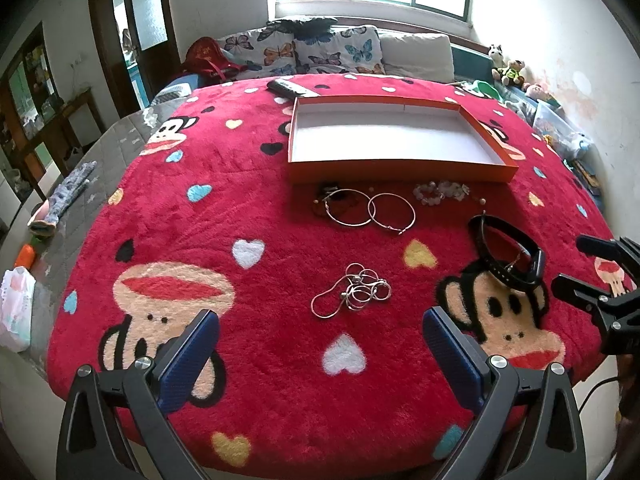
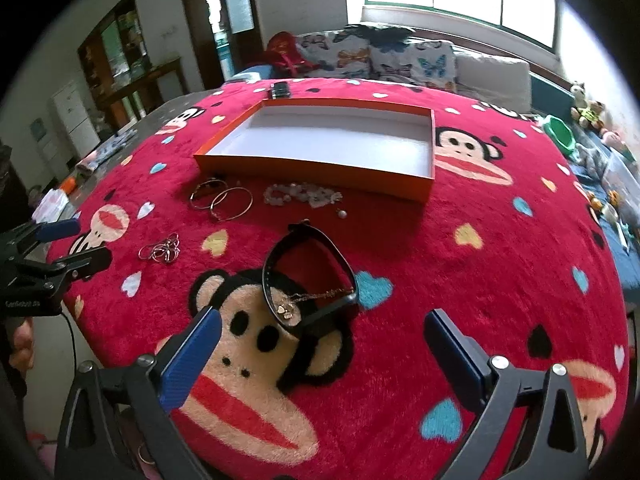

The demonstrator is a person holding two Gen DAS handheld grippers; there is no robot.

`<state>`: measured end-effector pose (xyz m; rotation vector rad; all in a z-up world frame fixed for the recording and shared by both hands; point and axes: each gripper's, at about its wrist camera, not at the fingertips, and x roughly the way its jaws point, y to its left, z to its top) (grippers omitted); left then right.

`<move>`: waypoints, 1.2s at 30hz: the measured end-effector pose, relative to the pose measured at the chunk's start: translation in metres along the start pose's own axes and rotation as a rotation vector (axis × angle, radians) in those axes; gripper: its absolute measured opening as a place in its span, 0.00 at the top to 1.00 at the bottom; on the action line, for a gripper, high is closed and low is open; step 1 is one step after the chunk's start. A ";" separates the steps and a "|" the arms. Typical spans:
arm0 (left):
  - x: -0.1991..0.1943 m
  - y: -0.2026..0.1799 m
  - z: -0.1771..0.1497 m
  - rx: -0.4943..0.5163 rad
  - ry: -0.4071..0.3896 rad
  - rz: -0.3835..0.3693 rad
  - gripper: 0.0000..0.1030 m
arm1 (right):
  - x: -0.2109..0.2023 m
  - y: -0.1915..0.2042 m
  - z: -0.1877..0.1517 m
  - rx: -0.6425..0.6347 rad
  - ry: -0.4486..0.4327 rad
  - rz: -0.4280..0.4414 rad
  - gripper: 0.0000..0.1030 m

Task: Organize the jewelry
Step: 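Grasp the black watch band with the right tool while the left tool grasps tangled silver rings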

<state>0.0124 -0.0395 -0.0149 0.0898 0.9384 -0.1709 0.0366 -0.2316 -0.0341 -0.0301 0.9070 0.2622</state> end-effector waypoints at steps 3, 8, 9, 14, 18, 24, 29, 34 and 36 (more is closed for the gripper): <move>0.003 -0.001 0.001 0.004 0.006 -0.004 0.00 | 0.003 0.000 0.003 -0.035 0.006 0.041 0.00; 0.008 -0.003 0.002 0.014 0.010 -0.039 0.00 | 0.016 0.001 0.008 -0.103 0.040 0.053 0.03; 0.009 -0.003 0.002 0.015 0.011 -0.051 0.00 | 0.017 0.001 0.008 -0.110 0.045 0.058 0.04; 0.014 -0.006 0.002 0.038 0.011 -0.070 0.00 | 0.027 0.003 0.010 -0.173 0.075 0.087 0.05; 0.021 -0.004 0.003 0.043 0.025 -0.099 0.04 | 0.039 0.003 0.010 -0.193 0.113 0.091 0.15; 0.036 0.001 0.003 0.031 0.054 -0.143 0.17 | 0.049 0.001 0.009 -0.202 0.147 0.084 0.30; 0.045 0.002 0.003 0.041 0.061 -0.187 0.32 | 0.048 0.001 0.008 -0.204 0.146 0.084 0.34; 0.049 -0.004 0.002 0.076 0.061 -0.218 0.49 | 0.049 0.000 0.009 -0.186 0.145 0.088 0.38; 0.052 -0.006 0.003 0.083 0.064 -0.230 0.50 | 0.047 -0.001 0.010 -0.171 0.140 0.092 0.39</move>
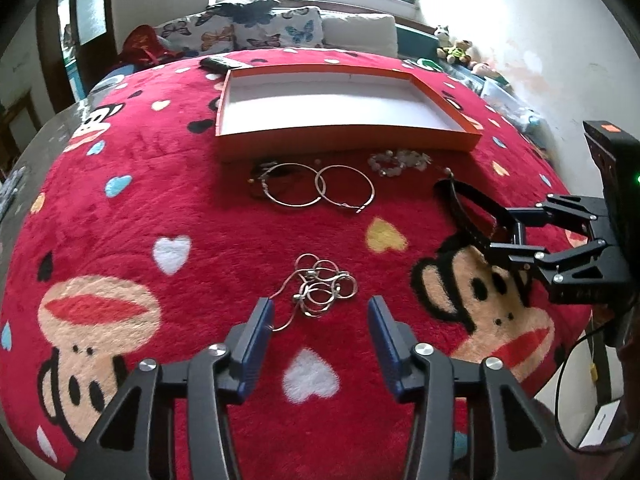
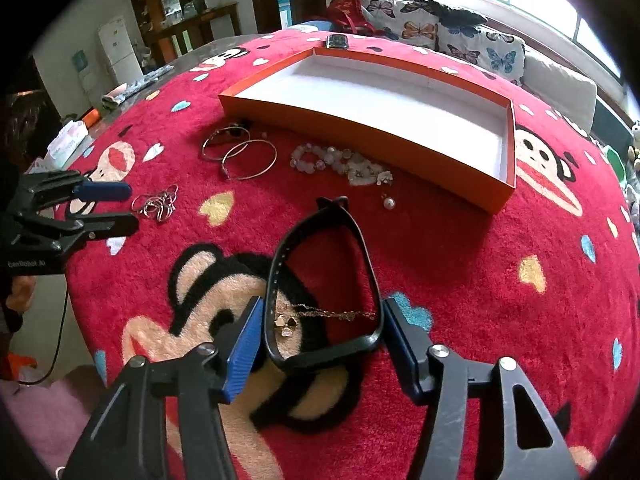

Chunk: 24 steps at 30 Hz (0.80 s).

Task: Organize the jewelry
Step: 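Grasp the black watch band with the right tool while the left tool grasps tangled silver rings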

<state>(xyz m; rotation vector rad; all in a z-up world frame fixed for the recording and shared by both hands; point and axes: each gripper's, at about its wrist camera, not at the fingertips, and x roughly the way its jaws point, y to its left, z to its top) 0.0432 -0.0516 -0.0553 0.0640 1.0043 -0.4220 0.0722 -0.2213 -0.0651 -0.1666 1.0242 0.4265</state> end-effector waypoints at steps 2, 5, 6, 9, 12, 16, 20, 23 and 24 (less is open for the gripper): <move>0.003 0.000 0.001 -0.004 0.007 -0.004 0.50 | -0.001 -0.001 0.000 0.011 -0.008 0.004 0.39; 0.008 0.001 0.003 -0.012 0.014 -0.011 0.50 | -0.005 -0.003 0.001 0.032 -0.021 0.011 0.39; 0.009 0.001 0.004 -0.014 0.014 -0.014 0.50 | -0.006 -0.004 0.001 0.037 -0.027 0.014 0.39; 0.012 0.001 0.005 -0.009 0.017 -0.009 0.50 | -0.012 -0.006 0.002 0.051 -0.044 0.023 0.39; 0.015 0.001 0.006 -0.001 0.018 -0.004 0.50 | -0.016 -0.006 0.004 0.060 -0.058 0.028 0.39; 0.018 -0.002 0.008 0.022 0.012 0.001 0.55 | -0.018 -0.006 0.005 0.070 -0.070 0.040 0.39; 0.020 -0.003 0.008 0.046 0.004 0.004 0.66 | -0.018 -0.005 0.007 0.072 -0.073 0.048 0.39; 0.019 -0.001 0.008 0.054 0.000 0.010 0.77 | -0.016 -0.005 0.008 0.074 -0.074 0.053 0.39; 0.019 0.000 0.008 0.055 -0.002 0.011 0.82 | -0.016 -0.005 0.009 0.074 -0.073 0.054 0.39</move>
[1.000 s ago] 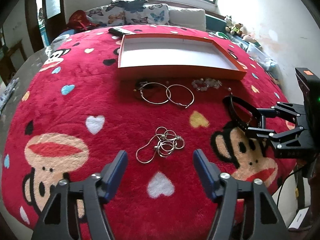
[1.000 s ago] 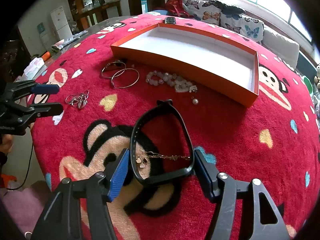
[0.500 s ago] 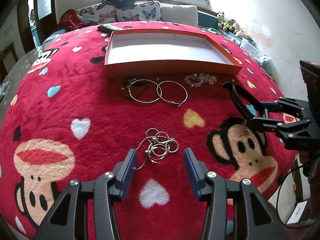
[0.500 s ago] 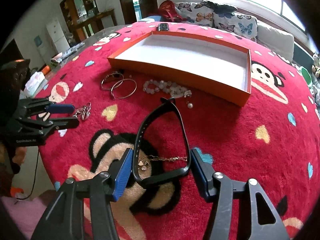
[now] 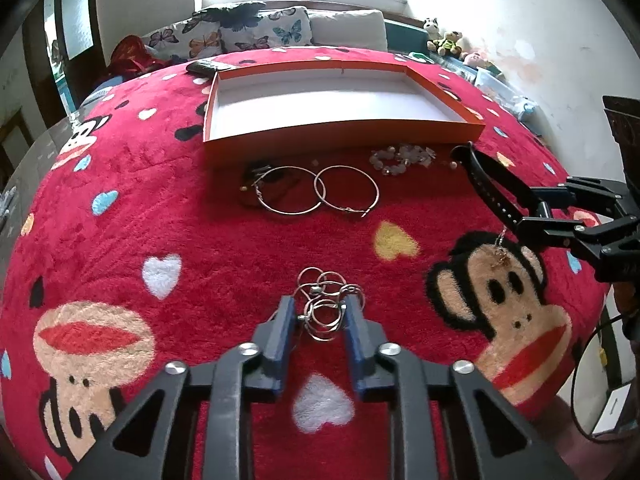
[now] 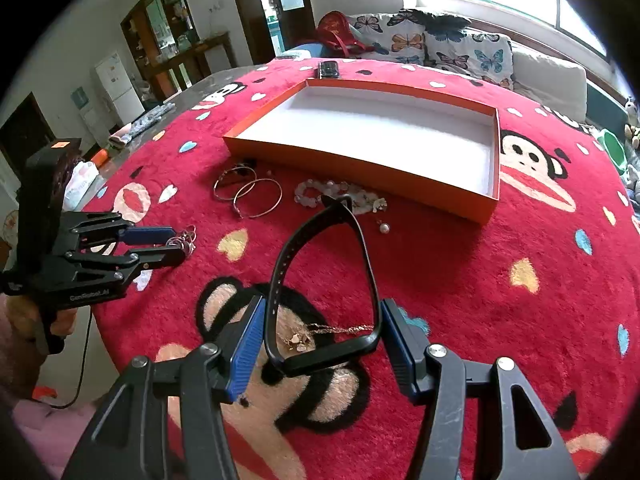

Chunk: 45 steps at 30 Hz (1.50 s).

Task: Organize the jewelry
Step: 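Grasp the black watch band with the right tool while the left tool grasps tangled silver rings, then carry the band and rings into the orange box and open both tools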

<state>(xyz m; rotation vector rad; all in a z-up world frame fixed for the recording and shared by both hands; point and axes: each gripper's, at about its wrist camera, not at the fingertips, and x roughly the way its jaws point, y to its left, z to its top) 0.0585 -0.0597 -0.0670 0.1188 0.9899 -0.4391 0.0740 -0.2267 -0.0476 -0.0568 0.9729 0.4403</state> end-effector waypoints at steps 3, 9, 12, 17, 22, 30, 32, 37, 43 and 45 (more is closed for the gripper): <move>-0.002 0.002 -0.002 0.006 -0.004 0.001 0.87 | 0.002 0.000 0.000 0.003 0.003 0.000 0.39; -0.011 0.005 -0.003 -0.020 -0.022 -0.010 0.89 | 0.002 0.001 0.001 0.008 -0.006 0.002 0.39; -0.019 0.006 -0.001 -0.024 -0.042 -0.009 0.89 | -0.001 0.003 0.002 0.011 -0.018 0.005 0.39; -0.040 0.008 0.003 -0.031 -0.081 -0.014 0.89 | -0.012 0.005 0.003 0.015 -0.043 0.012 0.39; -0.070 0.007 0.018 -0.014 -0.137 -0.023 0.89 | -0.025 0.005 0.008 0.021 -0.074 0.016 0.39; -0.121 0.008 0.062 0.008 -0.251 -0.050 0.89 | -0.044 0.003 0.026 0.029 -0.128 0.026 0.39; -0.133 0.010 0.076 0.010 -0.276 -0.061 0.89 | -0.047 0.001 0.031 0.029 -0.140 0.019 0.39; -0.161 0.011 0.122 0.040 -0.346 -0.088 0.89 | -0.051 -0.012 0.049 0.057 -0.167 0.018 0.39; -0.160 0.012 0.181 0.075 -0.369 -0.048 0.89 | -0.046 -0.033 0.076 0.090 -0.188 -0.026 0.39; -0.150 0.014 0.197 0.081 -0.357 -0.040 0.89 | -0.042 -0.041 0.082 0.101 -0.190 -0.043 0.39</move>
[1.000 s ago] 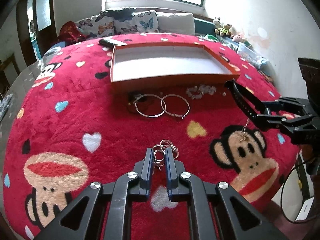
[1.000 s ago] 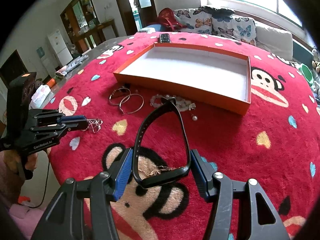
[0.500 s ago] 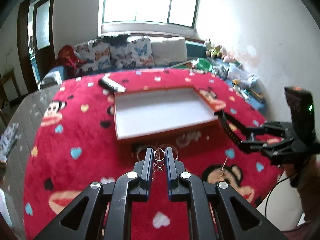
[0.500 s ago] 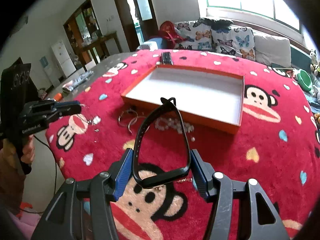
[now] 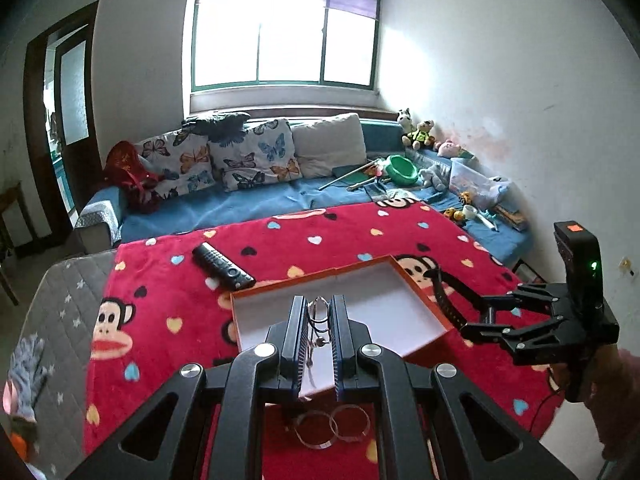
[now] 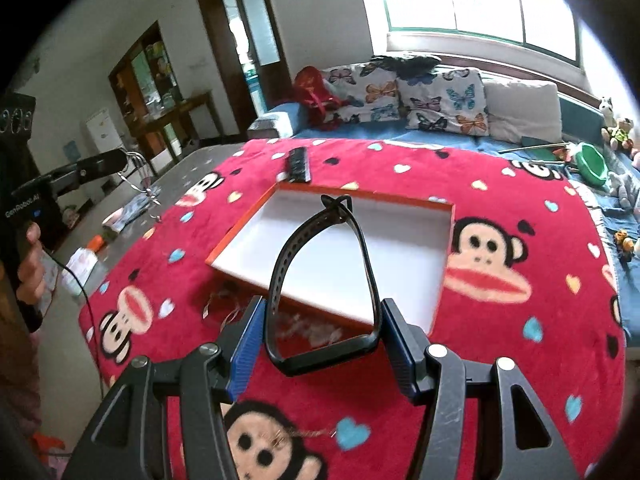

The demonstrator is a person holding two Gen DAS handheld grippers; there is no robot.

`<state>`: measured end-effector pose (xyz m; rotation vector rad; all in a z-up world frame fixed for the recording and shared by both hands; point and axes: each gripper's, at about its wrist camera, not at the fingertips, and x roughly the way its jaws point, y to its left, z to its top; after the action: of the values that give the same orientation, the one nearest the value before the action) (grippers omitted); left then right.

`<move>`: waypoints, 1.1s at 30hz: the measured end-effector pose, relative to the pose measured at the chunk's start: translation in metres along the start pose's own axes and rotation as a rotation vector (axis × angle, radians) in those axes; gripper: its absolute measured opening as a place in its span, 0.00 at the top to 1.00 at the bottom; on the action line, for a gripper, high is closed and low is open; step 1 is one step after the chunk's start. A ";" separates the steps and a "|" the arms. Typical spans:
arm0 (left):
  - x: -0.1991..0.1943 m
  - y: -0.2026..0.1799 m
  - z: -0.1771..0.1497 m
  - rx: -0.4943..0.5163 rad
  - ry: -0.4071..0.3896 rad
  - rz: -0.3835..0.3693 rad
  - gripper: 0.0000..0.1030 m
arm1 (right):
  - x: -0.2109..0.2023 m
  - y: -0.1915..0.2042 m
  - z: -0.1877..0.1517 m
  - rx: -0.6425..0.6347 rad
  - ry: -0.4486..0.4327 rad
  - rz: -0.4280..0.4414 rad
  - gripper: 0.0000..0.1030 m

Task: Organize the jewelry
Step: 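Carry the band and rings into the orange box and open both tools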

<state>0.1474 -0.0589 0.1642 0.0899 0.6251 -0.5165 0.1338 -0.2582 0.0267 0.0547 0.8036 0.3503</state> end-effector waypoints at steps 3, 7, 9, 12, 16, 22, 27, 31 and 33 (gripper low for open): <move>0.029 0.006 0.006 0.006 0.036 0.012 0.89 | 0.014 -0.013 0.009 0.028 0.008 -0.020 0.39; 0.067 0.016 -0.001 -0.008 0.090 0.017 0.89 | 0.038 -0.025 0.014 0.050 0.037 -0.047 0.39; 0.090 0.021 -0.012 -0.014 0.123 0.014 0.89 | 0.047 -0.029 0.015 0.049 0.047 -0.059 0.39; 0.116 0.029 -0.027 -0.025 0.169 0.004 0.89 | 0.062 -0.033 0.015 0.053 0.073 -0.070 0.39; 0.145 0.038 -0.050 -0.028 0.225 0.000 0.89 | 0.078 -0.036 0.010 0.048 0.110 -0.089 0.39; 0.174 0.046 -0.074 -0.050 0.280 -0.010 0.89 | 0.089 -0.038 0.002 0.040 0.155 -0.110 0.39; 0.187 0.050 -0.090 -0.055 0.320 -0.007 0.89 | 0.093 -0.037 -0.004 0.029 0.177 -0.126 0.39; 0.190 0.048 -0.098 -0.054 0.347 -0.002 0.88 | 0.096 -0.037 -0.007 0.035 0.187 -0.117 0.39; 0.194 0.047 -0.103 -0.051 0.366 0.002 0.86 | 0.096 -0.037 -0.007 0.032 0.190 -0.120 0.39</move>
<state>0.2488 -0.0783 -0.0355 0.1385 0.9954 -0.4858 0.2012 -0.2620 -0.0517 0.0028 0.9960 0.2311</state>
